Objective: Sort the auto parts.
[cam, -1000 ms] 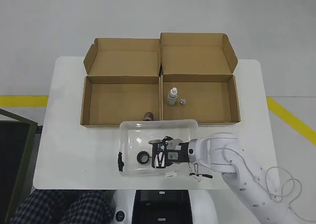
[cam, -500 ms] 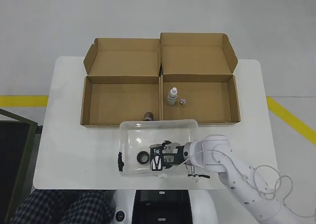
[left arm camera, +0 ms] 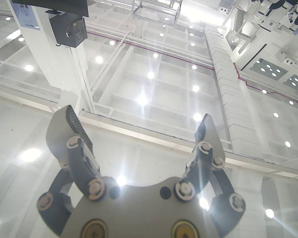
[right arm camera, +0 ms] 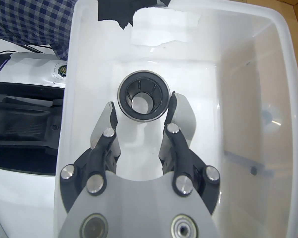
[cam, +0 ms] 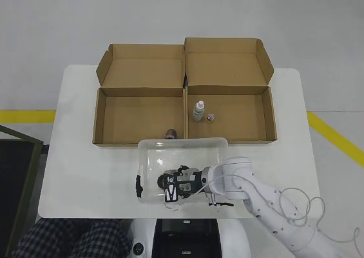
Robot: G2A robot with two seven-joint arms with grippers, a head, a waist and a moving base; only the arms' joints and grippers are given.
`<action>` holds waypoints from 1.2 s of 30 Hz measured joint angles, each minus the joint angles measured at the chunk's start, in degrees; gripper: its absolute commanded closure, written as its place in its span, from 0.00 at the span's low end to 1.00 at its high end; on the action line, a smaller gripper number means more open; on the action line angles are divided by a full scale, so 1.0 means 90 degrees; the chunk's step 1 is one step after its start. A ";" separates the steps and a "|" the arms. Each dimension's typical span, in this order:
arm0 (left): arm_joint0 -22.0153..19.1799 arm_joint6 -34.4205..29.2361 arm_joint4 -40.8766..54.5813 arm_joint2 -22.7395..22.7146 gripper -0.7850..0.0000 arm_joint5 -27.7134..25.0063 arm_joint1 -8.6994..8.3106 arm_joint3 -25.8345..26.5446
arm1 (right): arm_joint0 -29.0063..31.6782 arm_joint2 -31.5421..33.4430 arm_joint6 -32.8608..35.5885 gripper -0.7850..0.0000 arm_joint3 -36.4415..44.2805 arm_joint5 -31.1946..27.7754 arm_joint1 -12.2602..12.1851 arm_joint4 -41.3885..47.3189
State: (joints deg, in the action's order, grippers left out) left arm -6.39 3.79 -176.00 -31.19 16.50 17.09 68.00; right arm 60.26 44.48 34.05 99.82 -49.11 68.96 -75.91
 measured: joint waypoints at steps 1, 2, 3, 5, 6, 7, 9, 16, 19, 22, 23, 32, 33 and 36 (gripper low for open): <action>0.0000 0.0000 0.0000 0.0000 0.00 0.0000 0.0000 0.0000 | -0.0025 -0.0039 -0.0008 0.53 -0.0015 0.0013 0.0011 0.0005; 0.0000 0.0000 0.0000 0.0000 0.00 0.0000 0.0000 0.0000 | -0.0050 -0.0075 -0.0016 0.53 -0.0031 0.0028 0.0022 0.0011; 0.0000 0.0000 0.0000 0.0000 0.00 0.0000 0.0000 0.0000 | -0.0082 -0.0121 -0.0025 0.52 -0.0054 0.0046 0.0037 0.0020; 0.0000 0.0000 0.0000 0.0000 0.00 0.0000 0.0000 0.0000 | -0.0133 -0.0190 -0.0040 0.52 -0.0091 0.0064 0.0058 0.0026; 0.0000 0.0000 0.0000 0.0000 0.00 0.0000 0.0000 0.0000 | -0.0170 -0.0236 -0.0048 0.52 -0.0121 0.0072 0.0073 0.0029; 0.0000 0.0000 0.0000 0.0000 0.00 0.0000 0.0000 0.0000 | -0.0199 -0.0274 -0.0048 0.52 -0.0145 0.0079 0.0085 0.0027; 0.0000 0.0000 0.0000 0.0000 0.00 0.0000 0.0000 0.0000 | -0.0271 -0.0362 -0.0046 0.51 -0.0207 0.0112 0.0116 0.0019; 0.0000 0.0000 0.0000 0.0000 0.00 0.0000 0.0000 0.0000 | -0.0505 -0.0565 -0.0079 0.38 -0.0420 0.0226 0.0213 0.0054; 0.0000 0.0000 0.0000 0.0000 0.00 0.0000 0.0000 0.0000 | -0.0599 -0.0648 -0.0075 0.45 -0.0502 0.0257 0.0255 0.0075; 0.0000 0.0000 0.0000 0.0000 0.00 0.0000 0.0000 0.0000 | -0.0669 -0.0712 -0.0046 0.52 -0.0582 0.0278 0.0287 0.0102; 0.0000 0.0000 0.0000 0.0000 0.00 0.0000 0.0000 0.0000 | -0.0685 -0.0726 -0.0032 0.53 -0.0604 0.0282 0.0295 0.0111; 0.0000 0.0000 0.0000 0.0000 0.00 0.0000 0.0000 0.0000 | -0.0736 -0.0704 0.0010 0.98 -0.0673 0.0294 0.0310 0.0206; 0.0000 0.0000 0.0000 0.0000 0.00 0.0000 0.0000 0.0000 | -0.0737 -0.0671 0.0003 1.00 -0.0649 0.0294 0.0305 0.0228; 0.0000 0.0000 0.0000 0.0000 0.00 0.0000 0.0000 0.0000 | -0.0727 -0.0569 -0.0023 1.00 -0.0593 0.0269 0.0283 0.0316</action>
State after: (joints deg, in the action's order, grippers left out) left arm -6.39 3.79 -176.00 -31.19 16.50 17.09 68.00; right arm 53.72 39.37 33.84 94.48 -46.69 71.51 -73.07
